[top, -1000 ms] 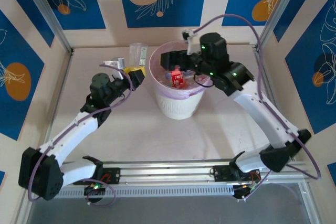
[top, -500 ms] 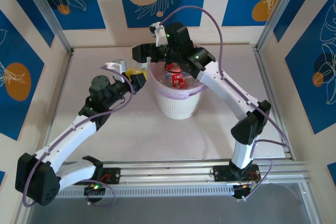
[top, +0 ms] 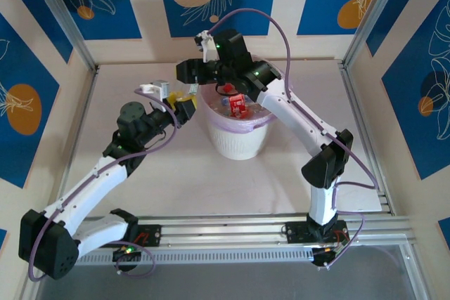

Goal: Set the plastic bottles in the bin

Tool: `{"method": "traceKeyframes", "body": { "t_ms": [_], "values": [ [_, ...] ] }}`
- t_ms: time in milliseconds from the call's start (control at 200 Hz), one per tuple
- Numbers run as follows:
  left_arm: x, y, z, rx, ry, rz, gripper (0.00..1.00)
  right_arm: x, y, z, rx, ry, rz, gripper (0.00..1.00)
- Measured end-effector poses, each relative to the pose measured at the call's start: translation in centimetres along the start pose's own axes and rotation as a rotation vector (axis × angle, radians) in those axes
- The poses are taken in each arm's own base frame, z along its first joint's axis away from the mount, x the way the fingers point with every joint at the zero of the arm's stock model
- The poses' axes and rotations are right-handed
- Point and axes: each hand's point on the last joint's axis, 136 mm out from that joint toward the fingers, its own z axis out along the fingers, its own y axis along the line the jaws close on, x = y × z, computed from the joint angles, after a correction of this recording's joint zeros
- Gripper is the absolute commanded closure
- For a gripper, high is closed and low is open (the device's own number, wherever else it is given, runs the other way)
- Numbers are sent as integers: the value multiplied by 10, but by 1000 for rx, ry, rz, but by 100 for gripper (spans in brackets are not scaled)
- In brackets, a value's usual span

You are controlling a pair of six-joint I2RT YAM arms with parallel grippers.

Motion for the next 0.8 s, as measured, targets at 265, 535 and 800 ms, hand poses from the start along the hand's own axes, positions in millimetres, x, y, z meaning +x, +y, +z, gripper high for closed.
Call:
{"method": "traceKeyframes", "body": {
  "t_ms": [265,535,800],
  "values": [
    [-3,-9,-20,3,18,1,0,-43,26,-29,-34,-117,-145,59],
    [-6,-18,-30,13,72,-33,1,-100,-7,-103,62,-284,-176,60],
    [18,-1,-4,-41,189,-133,15,-100,-48,-192,229,-341,-156,61]
  ]
}}
